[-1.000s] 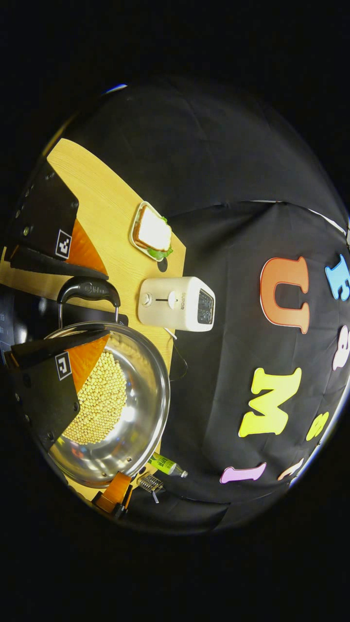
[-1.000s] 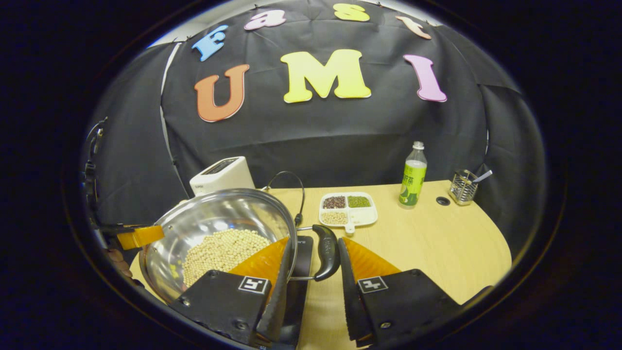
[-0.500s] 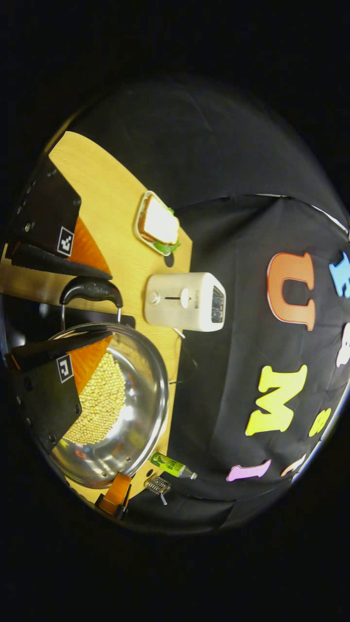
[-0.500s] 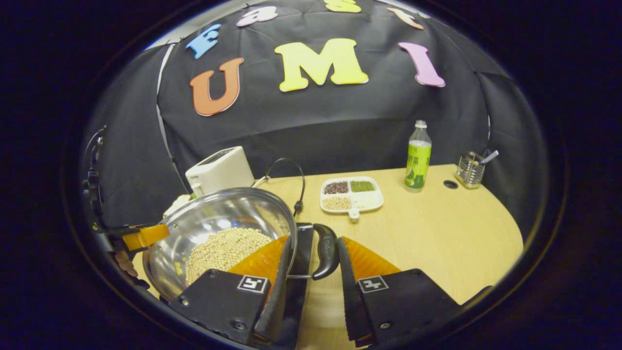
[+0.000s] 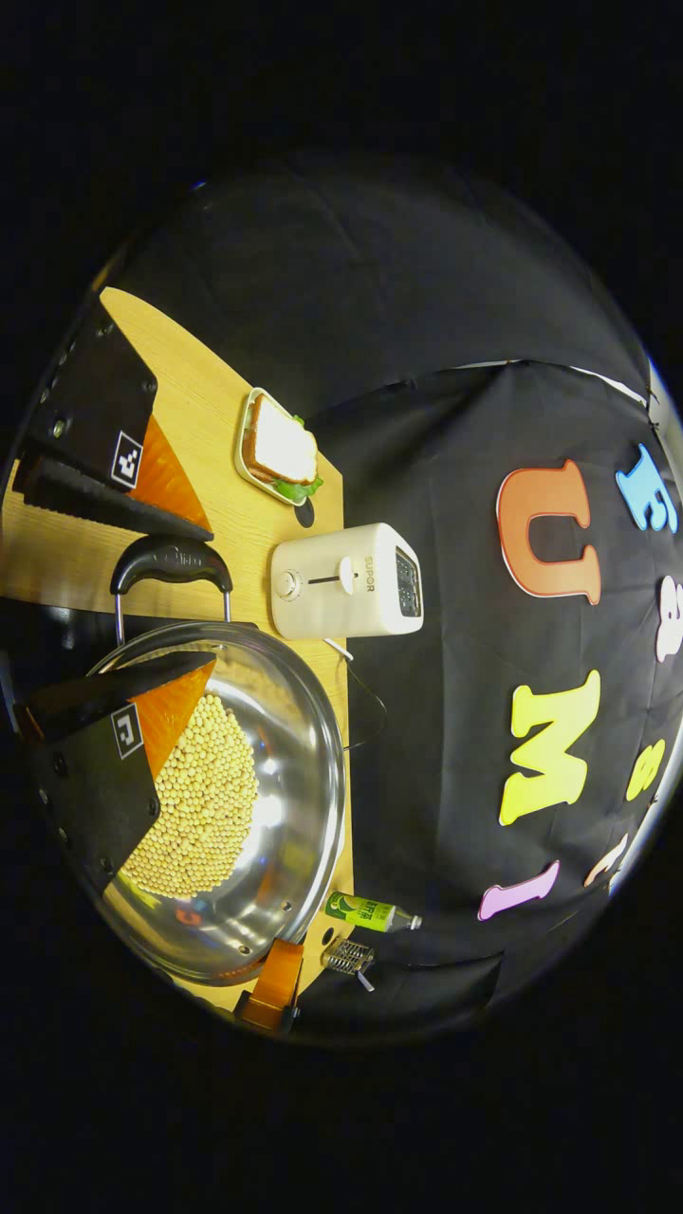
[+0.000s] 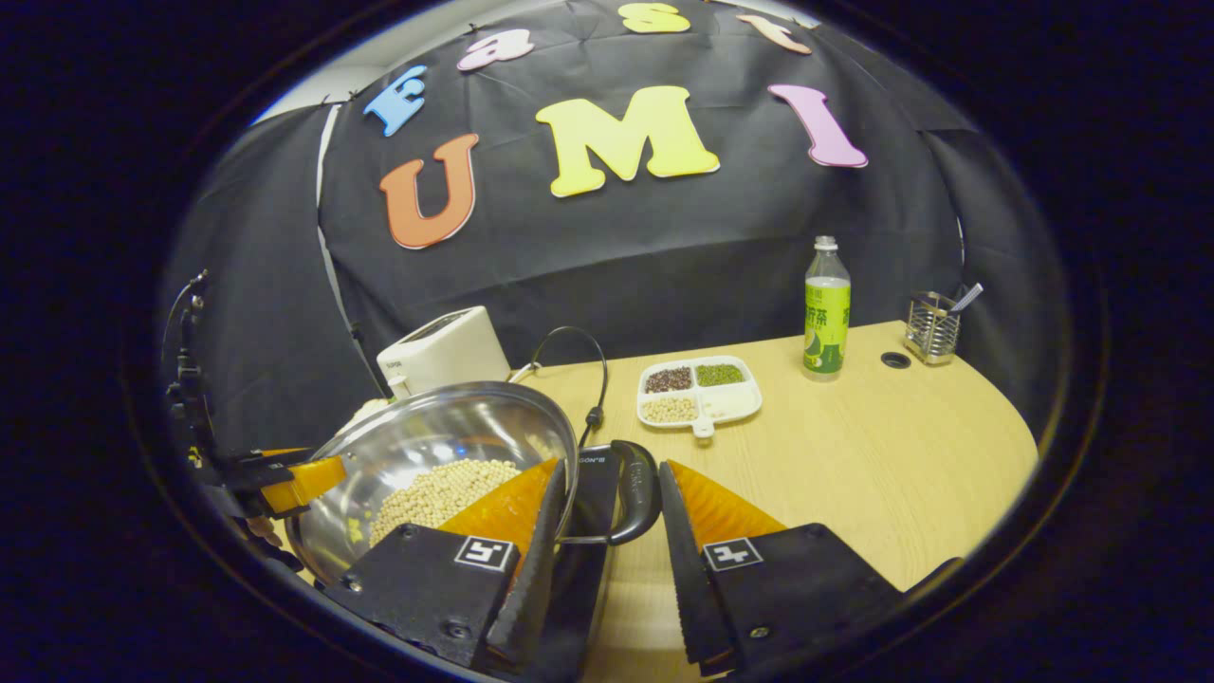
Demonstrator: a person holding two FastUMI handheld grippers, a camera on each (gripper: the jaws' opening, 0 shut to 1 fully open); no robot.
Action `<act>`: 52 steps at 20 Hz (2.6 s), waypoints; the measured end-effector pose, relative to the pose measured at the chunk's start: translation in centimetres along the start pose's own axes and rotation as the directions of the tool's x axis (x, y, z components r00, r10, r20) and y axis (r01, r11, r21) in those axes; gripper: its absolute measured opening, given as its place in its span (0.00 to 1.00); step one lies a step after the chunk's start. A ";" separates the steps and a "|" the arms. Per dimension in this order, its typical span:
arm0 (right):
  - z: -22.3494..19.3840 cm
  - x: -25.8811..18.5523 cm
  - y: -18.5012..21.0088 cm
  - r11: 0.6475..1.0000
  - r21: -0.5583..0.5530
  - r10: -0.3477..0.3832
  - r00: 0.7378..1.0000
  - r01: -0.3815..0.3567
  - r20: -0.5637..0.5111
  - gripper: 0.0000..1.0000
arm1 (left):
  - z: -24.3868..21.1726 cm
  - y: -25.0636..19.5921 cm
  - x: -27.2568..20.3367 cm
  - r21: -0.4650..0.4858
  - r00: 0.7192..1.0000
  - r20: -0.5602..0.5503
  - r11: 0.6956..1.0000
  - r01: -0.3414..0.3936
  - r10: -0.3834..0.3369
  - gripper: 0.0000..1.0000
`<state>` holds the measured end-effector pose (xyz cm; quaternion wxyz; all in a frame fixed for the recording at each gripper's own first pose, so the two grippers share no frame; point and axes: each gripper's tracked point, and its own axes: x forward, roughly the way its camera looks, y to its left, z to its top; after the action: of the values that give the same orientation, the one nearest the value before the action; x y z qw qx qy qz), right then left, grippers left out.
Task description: First push the handle of the pot to place it horizontally, then grasp the pot with both hands and set it on the induction cooktop.
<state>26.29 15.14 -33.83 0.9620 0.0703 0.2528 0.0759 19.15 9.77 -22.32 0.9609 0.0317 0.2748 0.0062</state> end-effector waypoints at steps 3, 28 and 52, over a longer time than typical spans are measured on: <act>-0.3 -0.8 0.4 0.998 0.017 0.053 0.999 -0.052 -0.009 0.67 | -0.1 -0.7 -1.1 0.028 1.000 0.005 1.000 0.011 -0.011 0.86; 8.2 -30.6 -6.4 0.990 -0.132 0.006 0.909 0.054 0.417 0.96 | 7.1 -5.8 -29.2 -0.144 0.910 0.387 0.985 -0.100 0.149 0.96; 13.1 -44.7 -17.1 0.965 0.071 -0.248 0.787 0.253 0.565 0.96 | 13.4 -8.9 -38.5 -0.140 0.821 0.550 0.986 -0.092 0.155 0.95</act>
<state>-3.82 -10.98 -4.24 0.9950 0.0513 -0.0391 -0.0756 -6.49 -1.02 8.77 0.9971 -0.0017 -0.0213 0.0737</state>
